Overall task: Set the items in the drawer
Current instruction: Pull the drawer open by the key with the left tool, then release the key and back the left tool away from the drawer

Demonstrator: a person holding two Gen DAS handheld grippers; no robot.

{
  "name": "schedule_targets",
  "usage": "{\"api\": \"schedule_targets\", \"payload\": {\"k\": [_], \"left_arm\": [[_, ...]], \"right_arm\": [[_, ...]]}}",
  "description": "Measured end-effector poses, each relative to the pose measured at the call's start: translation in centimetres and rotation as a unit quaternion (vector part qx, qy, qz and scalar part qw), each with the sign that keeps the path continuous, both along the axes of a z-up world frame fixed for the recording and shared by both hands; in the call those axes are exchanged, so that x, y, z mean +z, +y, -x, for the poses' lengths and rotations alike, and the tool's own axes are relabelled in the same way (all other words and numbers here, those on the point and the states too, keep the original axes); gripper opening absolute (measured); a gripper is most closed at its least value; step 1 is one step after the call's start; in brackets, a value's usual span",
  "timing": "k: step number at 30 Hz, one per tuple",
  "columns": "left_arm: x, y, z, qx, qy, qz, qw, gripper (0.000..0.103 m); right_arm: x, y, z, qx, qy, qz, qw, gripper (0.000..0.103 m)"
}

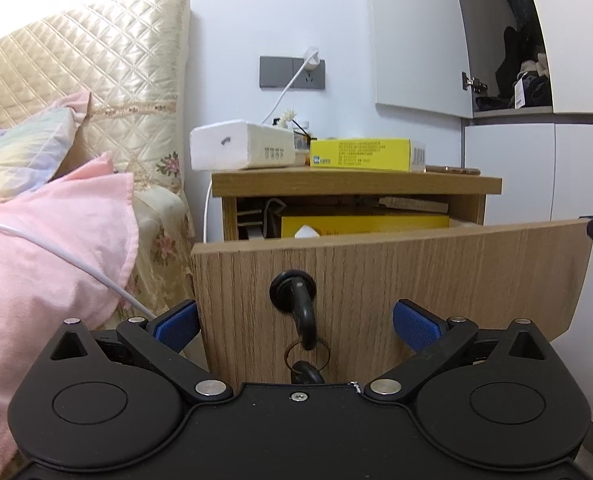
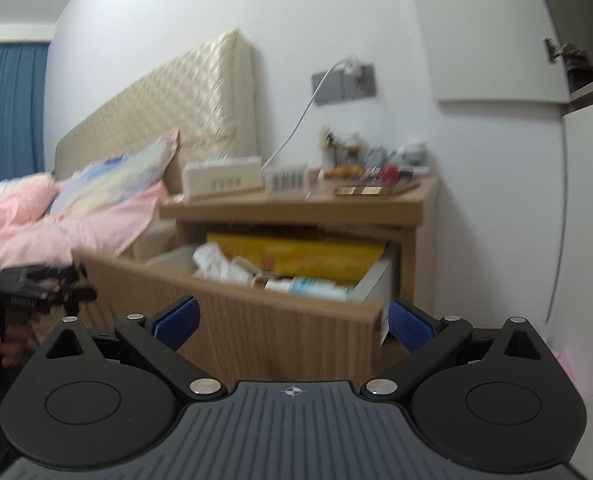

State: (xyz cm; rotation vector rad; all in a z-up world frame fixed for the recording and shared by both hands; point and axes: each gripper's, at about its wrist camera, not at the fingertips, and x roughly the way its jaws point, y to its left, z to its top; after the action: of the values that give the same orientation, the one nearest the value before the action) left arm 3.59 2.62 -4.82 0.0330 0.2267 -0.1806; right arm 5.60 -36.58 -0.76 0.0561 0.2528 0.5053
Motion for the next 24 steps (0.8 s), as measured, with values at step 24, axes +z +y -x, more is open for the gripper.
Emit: {"api": "schedule_targets", "payload": {"k": [24], "left_arm": [[10.7, -6.8, 1.4, 0.075, -0.028, -0.022, 0.9966, 0.102]], "right_arm": [[4.8, 6.3, -0.4, -0.074, -0.085, -0.009, 0.994, 0.103]]}}
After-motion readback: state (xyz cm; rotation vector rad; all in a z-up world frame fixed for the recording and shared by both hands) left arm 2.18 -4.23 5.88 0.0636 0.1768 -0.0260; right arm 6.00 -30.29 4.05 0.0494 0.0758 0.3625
